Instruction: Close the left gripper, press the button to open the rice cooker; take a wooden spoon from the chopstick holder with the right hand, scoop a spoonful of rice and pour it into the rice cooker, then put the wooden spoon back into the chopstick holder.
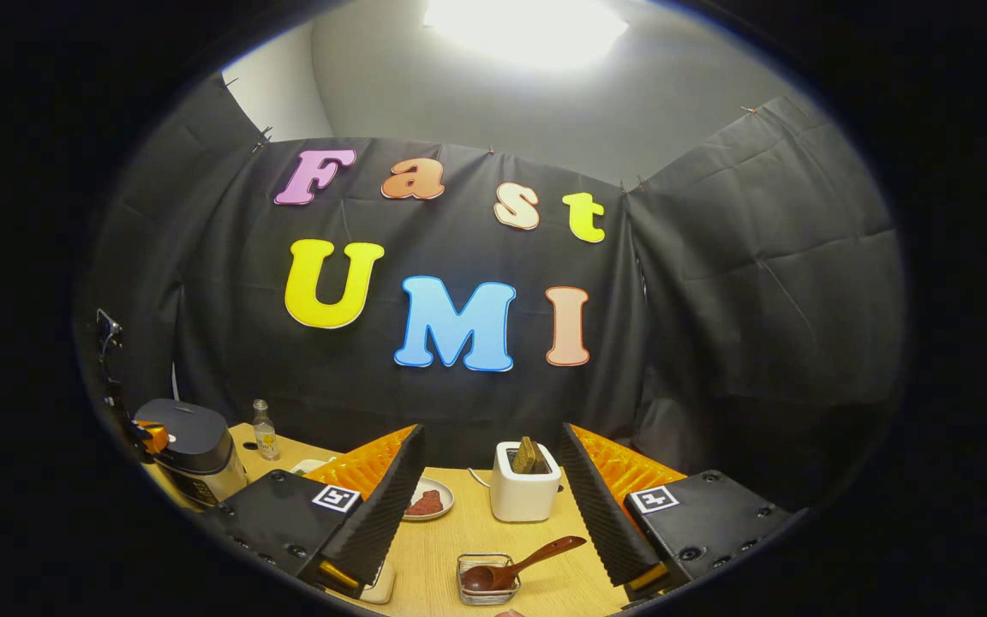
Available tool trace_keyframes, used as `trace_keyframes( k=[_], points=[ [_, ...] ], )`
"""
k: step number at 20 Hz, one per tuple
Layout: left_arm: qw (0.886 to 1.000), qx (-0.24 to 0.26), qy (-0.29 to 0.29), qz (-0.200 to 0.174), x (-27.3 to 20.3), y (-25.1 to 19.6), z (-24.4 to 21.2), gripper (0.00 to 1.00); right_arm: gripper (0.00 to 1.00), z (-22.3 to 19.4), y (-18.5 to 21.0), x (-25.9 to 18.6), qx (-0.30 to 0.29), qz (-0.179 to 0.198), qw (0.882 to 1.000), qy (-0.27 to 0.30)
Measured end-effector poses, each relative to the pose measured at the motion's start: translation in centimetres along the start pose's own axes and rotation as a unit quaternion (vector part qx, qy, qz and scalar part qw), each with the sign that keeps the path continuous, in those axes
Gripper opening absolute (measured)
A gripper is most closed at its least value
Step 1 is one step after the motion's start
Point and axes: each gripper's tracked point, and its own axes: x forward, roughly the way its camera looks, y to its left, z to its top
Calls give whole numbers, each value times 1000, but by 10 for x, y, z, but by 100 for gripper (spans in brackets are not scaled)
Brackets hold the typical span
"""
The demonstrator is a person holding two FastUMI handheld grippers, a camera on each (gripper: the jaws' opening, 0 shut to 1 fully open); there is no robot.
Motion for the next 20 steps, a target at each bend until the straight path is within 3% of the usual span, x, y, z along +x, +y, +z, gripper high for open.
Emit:
trace_keyframes(
  k=[3, 6, 8, 12, 16, 20],
  points=[
    [998, -56, 21, -14, 0, 0, -2, 2, 98, 2, 2, -2, 1, 7, 1000, -5],
    [999, -31, 31, -12, 2, 2, -5, 2, 98, 6, 3, -4, 5, 14, 1000, -10],
    [999, -42, 23, -4, 1, 1, 4, 6, 98, 9, 0, -7, 8, 15, 1000, -16],
    [999, -21, 31, 10, -1, 1, 10, 2, 98, 15, -14, -15, 4, 12, 1000, -26],
    [1000, 0, -22, 20, -8, 5, 62, 1, 98, 13, -29, -20, 16, 3, 1000, -24],
    [997, -9, -72, 33, -24, 11, 111, 1, 96, 12, -38, -20, 19, 4, 1000, -23]
  ],
)
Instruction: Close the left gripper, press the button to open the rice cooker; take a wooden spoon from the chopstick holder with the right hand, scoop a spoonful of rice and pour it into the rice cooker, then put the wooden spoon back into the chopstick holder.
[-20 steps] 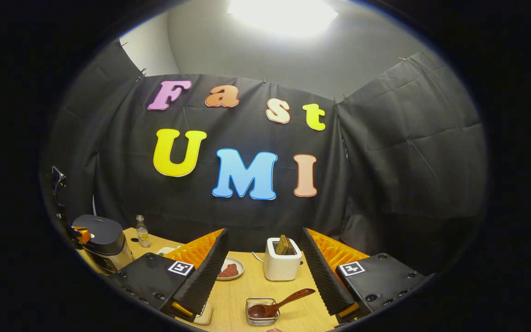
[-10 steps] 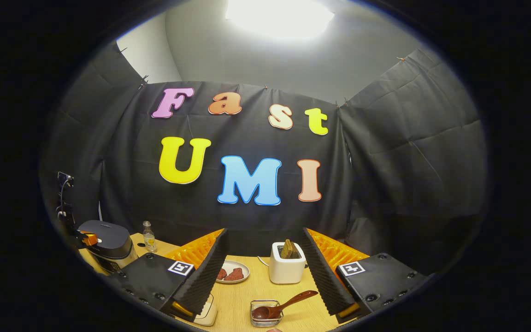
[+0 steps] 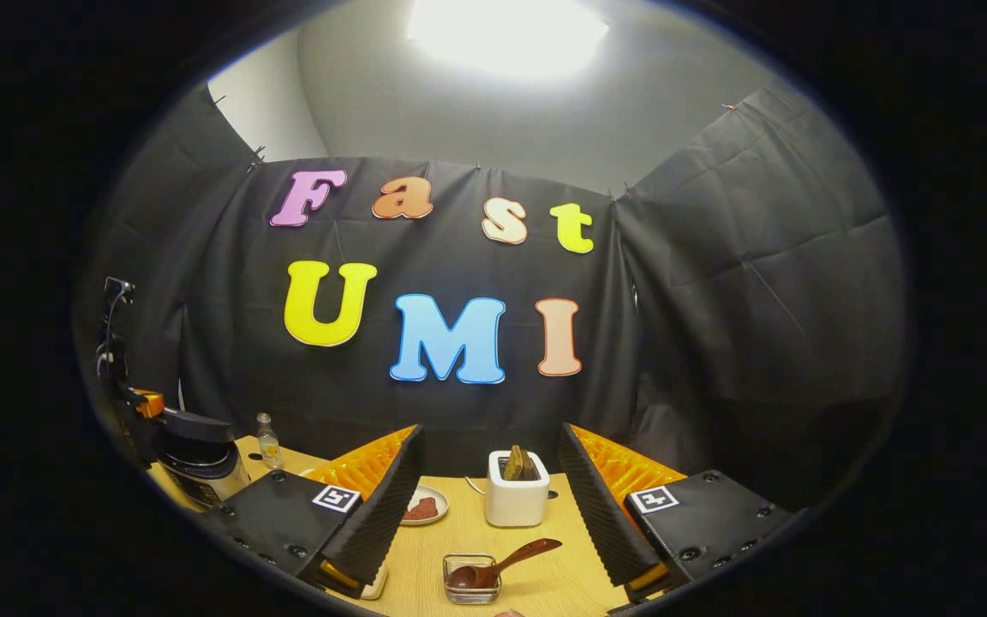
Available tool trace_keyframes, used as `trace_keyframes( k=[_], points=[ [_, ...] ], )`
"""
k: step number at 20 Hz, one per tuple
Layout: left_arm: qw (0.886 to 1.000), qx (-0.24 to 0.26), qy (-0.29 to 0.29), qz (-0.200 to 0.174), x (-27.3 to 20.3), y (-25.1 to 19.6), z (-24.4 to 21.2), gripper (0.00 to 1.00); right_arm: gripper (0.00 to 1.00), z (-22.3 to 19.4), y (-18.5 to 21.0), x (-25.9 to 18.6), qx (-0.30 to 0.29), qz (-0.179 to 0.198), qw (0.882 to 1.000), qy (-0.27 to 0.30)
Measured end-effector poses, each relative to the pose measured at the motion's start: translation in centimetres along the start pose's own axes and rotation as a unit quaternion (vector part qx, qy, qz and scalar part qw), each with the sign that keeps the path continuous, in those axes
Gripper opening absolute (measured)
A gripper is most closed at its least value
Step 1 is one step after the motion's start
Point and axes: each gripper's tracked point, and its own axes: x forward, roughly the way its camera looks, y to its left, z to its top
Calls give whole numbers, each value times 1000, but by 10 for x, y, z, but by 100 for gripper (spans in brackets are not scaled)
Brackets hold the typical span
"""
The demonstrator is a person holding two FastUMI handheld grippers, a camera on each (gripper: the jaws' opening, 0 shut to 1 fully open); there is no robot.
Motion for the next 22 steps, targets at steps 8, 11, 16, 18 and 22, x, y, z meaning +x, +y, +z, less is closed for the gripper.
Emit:
trace_keyframes(
  k=[8, 11, 16, 18, 22],
  points=[
    [997, -17, -82, 2, -61, 2, 80, 1, 98, -11, -1, 3, 18, 22, 1000, 11],
    [995, -16, -97, -3, -83, -2, 93, 16, 98, -24, -5, 10, 25, 24, 999, 22],
    [993, -19, -113, 6, -117, 0, 102, 79, 99, -53, -19, 31, 43, 17, 998, 53],
    [993, -13, -116, 10, -128, 1, 103, 79, 98, -72, -27, 41, 54, 11, 996, 75],
    [993, -2, -114, 17, -146, 2, 105, 79, 97, -108, -34, 58, 86, 6, 989, 117]
  ],
)
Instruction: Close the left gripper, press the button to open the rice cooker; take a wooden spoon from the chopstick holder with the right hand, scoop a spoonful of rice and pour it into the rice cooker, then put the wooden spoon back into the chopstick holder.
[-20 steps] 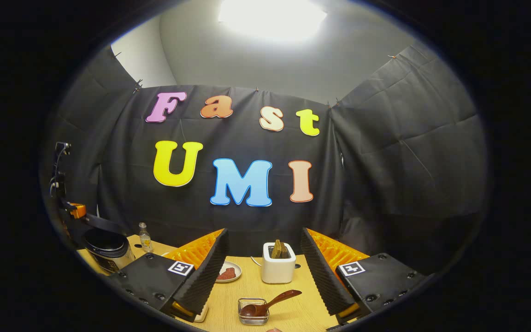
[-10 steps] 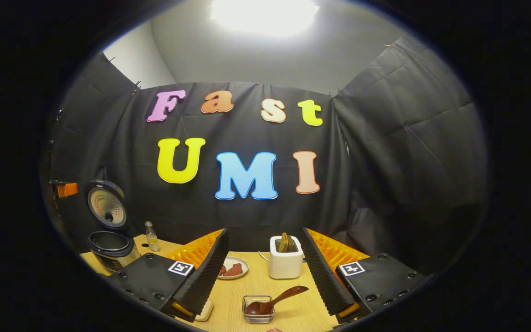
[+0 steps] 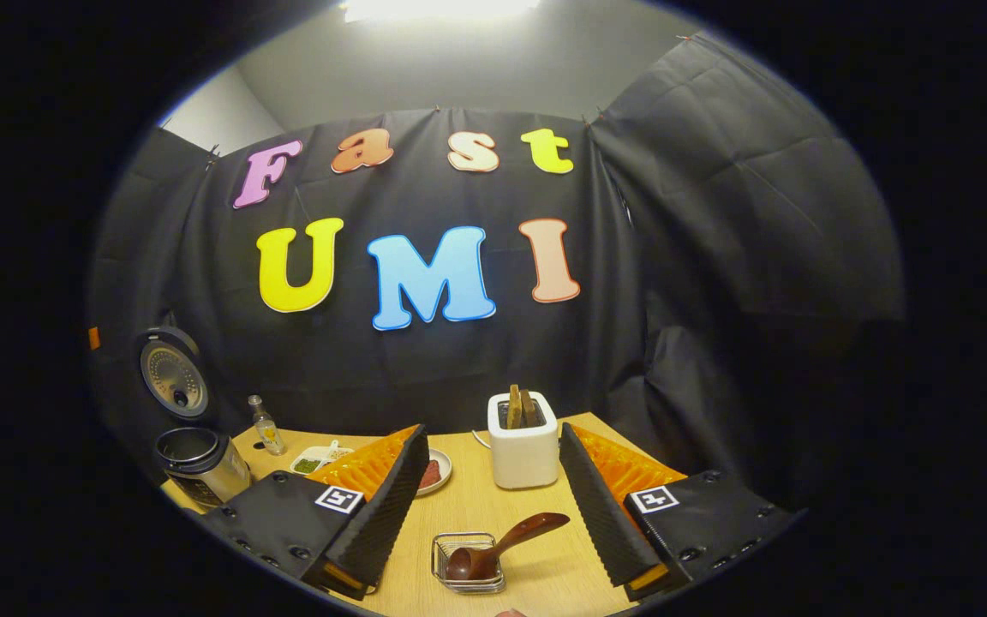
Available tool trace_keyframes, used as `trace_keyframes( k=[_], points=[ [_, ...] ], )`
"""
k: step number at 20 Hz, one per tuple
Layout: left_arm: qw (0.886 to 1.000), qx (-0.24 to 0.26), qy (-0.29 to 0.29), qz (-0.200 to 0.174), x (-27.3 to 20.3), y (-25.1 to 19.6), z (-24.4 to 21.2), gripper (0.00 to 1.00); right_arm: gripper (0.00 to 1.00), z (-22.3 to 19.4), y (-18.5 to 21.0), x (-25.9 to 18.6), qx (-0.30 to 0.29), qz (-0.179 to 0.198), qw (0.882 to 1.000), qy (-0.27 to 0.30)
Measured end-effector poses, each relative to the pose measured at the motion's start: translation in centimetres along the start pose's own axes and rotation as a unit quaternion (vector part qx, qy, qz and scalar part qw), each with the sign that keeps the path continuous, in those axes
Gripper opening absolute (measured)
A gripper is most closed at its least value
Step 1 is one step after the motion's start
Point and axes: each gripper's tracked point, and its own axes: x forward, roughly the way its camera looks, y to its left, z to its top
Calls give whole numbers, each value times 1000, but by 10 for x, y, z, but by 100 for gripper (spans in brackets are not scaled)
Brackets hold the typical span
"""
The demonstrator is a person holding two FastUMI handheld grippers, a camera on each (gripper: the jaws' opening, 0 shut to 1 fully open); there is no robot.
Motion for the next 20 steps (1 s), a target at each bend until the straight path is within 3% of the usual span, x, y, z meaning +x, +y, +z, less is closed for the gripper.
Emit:
trace_keyframes(
  k=[12, 18, 19, 20],
  points=[
    [1000, 20, 0, 1, -26, -2, 9, 79, 98, -103, -30, 49, 80, -26, 989, 120],
    [1000, 22, 4, 6, -27, 5, 6, 79, 97, -148, -24, 52, 139, -26, 974, 176],
    [1000, 22, 6, 7, -25, 6, 5, 79, 87, -154, -22, 53, 145, -24, 972, 184],
    [1000, 22, 8, 8, -25, 7, 2, 79, 93, -160, -21, 52, 150, -22, 970, 191]
  ],
)
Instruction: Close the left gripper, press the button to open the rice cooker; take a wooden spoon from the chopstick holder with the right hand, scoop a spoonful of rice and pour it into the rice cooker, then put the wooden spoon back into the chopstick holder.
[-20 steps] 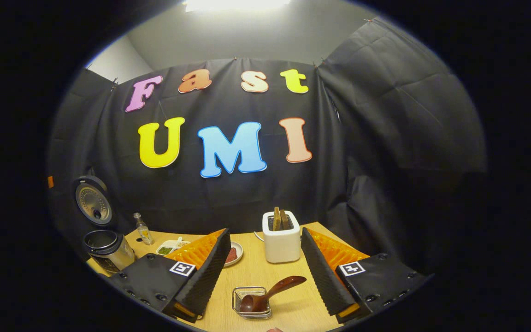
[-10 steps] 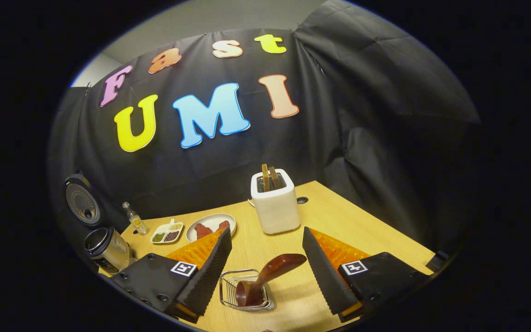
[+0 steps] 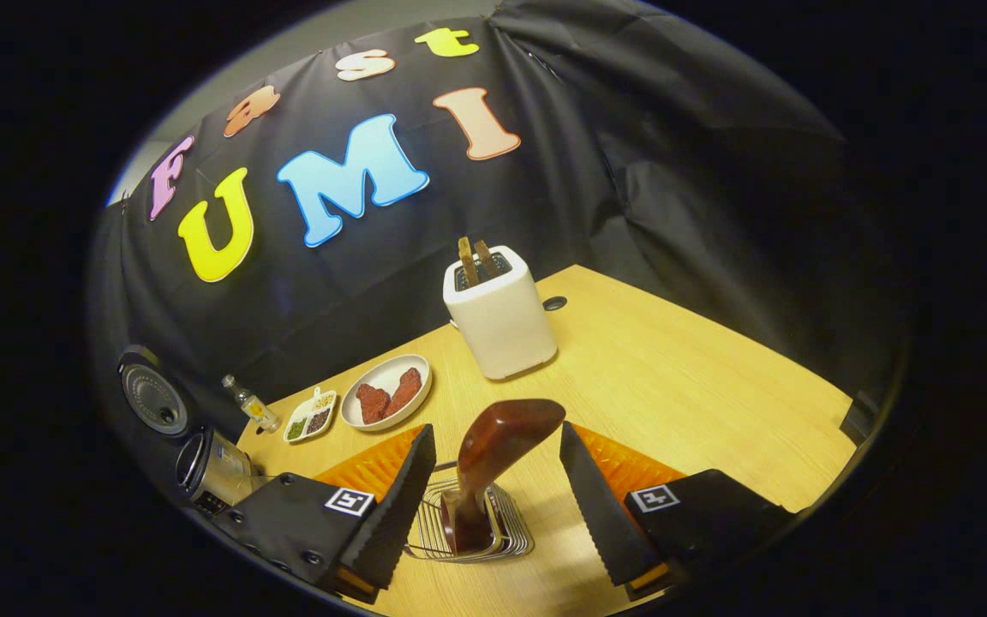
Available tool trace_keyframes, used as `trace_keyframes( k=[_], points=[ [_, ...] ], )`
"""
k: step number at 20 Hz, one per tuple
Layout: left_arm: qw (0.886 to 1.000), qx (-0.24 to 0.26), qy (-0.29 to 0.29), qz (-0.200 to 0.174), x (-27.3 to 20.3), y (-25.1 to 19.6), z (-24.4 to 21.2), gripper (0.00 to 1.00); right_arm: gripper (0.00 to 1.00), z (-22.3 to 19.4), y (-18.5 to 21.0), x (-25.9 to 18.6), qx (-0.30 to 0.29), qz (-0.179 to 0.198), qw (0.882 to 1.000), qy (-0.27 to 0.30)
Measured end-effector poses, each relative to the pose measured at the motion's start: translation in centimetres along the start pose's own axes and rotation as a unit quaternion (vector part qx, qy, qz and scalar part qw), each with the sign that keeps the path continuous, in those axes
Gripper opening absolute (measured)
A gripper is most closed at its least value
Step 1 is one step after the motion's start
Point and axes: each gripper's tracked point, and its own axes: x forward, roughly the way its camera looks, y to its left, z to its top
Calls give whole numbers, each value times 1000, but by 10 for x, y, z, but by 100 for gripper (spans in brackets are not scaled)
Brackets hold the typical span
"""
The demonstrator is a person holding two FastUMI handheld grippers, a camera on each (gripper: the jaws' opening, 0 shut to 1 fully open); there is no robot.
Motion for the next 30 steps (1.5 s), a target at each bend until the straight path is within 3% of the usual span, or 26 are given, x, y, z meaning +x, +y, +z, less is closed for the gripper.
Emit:
trace_keyframes(
  k=[1, 4, 5, 6, 7, 9, 11, 12, 15, 16, 20, 22, 25, 26, 30],
  points=[
    [1000, -1, 2, 0, 0, 1, -2, 79, 93, -5, 2, 2, 4, 3, 1000, 5],
    [1000, 0, 3, 2, -1, 3, -3, 79, 56, -12, 5, 7, 24, 8, 1000, 18],
    [1000, 1, 3, 3, -2, 4, -4, 79, 57, -15, 6, 9, 31, 10, 999, 22],
    [1000, 1, 2, 3, -3, 5, -3, 79, 39, -16, 8, 9, 39, 14, 999, 25],
    [1000, 1, 2, 4, -3, 6, -4, 79, 41, -18, 12, 10, 46, 18, 998, 27],
    [1000, -1, 2, 7, -4, 10, -4, 79, 24, -19, 16, 10, 49, 19, 998, 32],
    [1000, -3, 2, 9, -4, 13, -5, 79, 22, -15, 19, 1, 44, 18, 998, 38],
    [1000, -5, 1, 10, -4, 14, -5, 79, 14, -18, 21, 16, 41, 24, 998, 36],
    [1000, -10, 0, 11, -3, 18, -7, 82, 14, -10, 22, 3, 8, 15, 1000, 19],
    [1000, -12, 0, 10, -4, 19, -7, 82, 6, -5, 25, 0, -1, 15, 1000, 8],
    [1000, -17, -3, 4, 1, 18, -9, 79, 6, 24, 39, -15, -29, 17, 999, -20],
    [1000, -20, -4, 0, 3, 17, -9, 79, 2, 40, 51, -25, -32, 26, 998, -38],
    [1000, -23, -3, -6, 7, 19, -13, 82, 10, 54, 72, -35, -31, 44, 997, -56],
    [1000, -24, -2, -6, 9, 21, -14, 79, 2, 57, 80, -37, -30, 50, 997, -57],
    [1000, -25, 3, -8, 15, 28, -20, 82, 6, 48, 117, -41, -38, 83, 995, -51]
  ],
)
